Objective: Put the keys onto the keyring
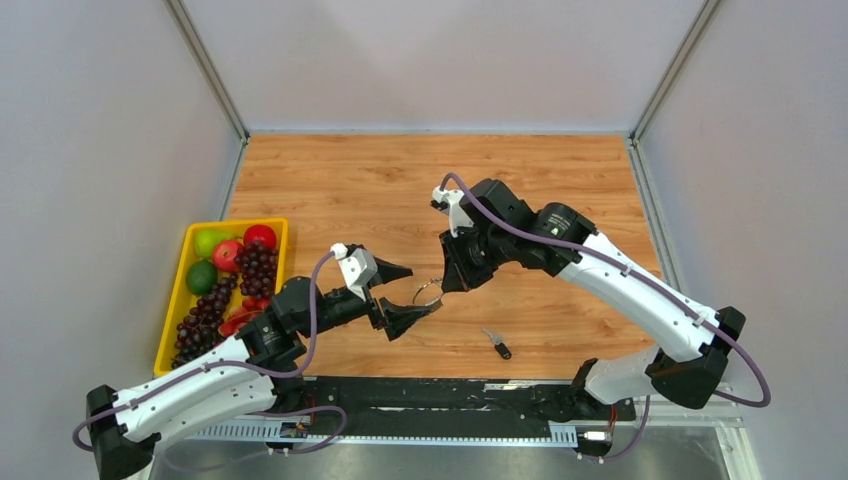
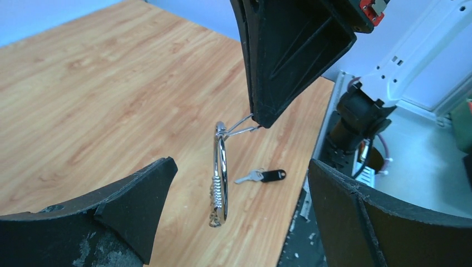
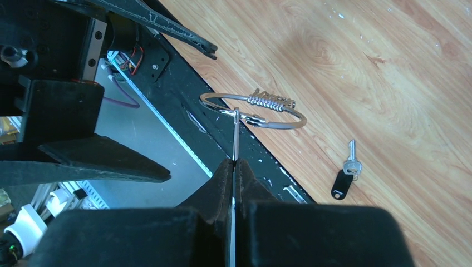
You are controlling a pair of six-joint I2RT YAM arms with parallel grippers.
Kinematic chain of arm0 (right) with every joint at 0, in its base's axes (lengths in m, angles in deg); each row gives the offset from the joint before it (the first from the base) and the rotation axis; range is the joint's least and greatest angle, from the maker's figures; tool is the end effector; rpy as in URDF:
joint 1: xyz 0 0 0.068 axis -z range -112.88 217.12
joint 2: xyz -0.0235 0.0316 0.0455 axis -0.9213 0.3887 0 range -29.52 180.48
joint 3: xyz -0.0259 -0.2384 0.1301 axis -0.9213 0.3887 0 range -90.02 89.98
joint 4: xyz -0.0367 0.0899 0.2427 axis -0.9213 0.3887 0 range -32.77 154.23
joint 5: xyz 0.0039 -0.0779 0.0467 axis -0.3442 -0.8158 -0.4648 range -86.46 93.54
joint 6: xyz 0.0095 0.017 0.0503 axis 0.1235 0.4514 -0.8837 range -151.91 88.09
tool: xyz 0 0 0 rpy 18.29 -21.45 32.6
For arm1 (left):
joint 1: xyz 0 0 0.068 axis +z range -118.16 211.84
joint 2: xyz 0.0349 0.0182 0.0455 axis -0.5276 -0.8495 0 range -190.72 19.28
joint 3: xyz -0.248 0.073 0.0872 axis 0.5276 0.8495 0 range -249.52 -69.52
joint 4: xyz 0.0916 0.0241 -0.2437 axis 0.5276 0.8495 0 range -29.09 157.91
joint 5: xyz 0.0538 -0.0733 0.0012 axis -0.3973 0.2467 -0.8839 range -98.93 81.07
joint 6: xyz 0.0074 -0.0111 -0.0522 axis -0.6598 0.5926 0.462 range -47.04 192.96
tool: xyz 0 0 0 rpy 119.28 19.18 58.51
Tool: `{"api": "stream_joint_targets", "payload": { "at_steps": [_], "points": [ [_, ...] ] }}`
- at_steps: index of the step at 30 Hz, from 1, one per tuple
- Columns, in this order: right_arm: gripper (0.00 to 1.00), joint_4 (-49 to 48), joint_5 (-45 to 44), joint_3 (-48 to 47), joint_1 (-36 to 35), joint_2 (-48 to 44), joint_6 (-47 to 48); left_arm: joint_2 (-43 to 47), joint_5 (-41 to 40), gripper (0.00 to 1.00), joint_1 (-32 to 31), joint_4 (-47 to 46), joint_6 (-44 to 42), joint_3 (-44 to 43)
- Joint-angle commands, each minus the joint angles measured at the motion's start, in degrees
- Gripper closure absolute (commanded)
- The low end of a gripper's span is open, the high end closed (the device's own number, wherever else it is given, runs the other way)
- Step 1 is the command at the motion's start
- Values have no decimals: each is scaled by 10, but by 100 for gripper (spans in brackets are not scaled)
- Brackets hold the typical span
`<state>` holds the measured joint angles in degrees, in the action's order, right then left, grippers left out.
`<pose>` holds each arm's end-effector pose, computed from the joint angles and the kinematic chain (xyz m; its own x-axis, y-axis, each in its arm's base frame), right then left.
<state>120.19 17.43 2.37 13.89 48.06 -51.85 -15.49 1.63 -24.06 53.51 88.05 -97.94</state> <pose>0.1484 0.2130 0.3865 -0.7437 -0.4422 -0.5014 -0.6496 0.6552 0.3857 0.0856 -0.1381 0.2987 -0.2288 -0.1187 -0.9662 0.8878 0.3816 -0.2571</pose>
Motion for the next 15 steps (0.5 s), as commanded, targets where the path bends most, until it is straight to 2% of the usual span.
{"api": "stream_joint_targets", "payload": {
  "at_steps": [1, 5, 15],
  "points": [
    [100, 30, 5, -53, -4, 15, -27, 0, -15, 0, -2, -100, -75, 20],
    [100, 46, 19, -78, -5, 35, -26, -10, -22, 0, -2, -186, -114, 54],
    [100, 75, 39, -111, -5, 61, -24, -51, -36, 1, -2, -287, -183, 98]
  ]
}}
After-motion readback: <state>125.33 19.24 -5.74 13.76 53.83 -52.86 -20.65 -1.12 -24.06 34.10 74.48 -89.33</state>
